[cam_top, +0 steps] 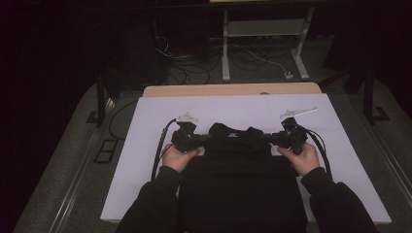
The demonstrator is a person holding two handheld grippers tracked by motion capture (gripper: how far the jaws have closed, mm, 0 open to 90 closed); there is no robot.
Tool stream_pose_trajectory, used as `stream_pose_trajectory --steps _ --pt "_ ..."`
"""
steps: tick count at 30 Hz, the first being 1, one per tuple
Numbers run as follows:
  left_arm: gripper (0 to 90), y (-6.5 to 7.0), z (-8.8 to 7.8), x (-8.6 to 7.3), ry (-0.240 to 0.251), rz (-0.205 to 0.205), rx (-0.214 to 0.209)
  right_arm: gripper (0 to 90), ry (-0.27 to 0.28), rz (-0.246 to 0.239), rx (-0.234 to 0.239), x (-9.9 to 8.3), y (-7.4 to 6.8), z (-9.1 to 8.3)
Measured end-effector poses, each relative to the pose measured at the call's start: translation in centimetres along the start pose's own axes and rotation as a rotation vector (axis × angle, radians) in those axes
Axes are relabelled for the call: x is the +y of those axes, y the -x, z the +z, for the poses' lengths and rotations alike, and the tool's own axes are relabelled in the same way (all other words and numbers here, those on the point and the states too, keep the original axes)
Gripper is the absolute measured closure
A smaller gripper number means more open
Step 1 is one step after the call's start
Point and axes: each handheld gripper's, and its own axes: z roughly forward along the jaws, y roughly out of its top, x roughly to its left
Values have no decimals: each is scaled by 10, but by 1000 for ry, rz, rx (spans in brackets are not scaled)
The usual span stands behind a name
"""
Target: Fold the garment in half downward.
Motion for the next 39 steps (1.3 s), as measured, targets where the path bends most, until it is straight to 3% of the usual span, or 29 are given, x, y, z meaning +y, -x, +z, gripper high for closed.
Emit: stream_pose_trajectory --steps 14,28,39 --pt "844 11 -12 -8 11 -2 -2 855 -17 -27 -6 -11 -17 -5" --pt "844 22 -14 -24 -19 -6 -13 853 -53 -64 -3 -25 -33 -12" --pt "843 35 -17 -36 -61 17 -35 852 -89 -73 15 -38 -43 -16"
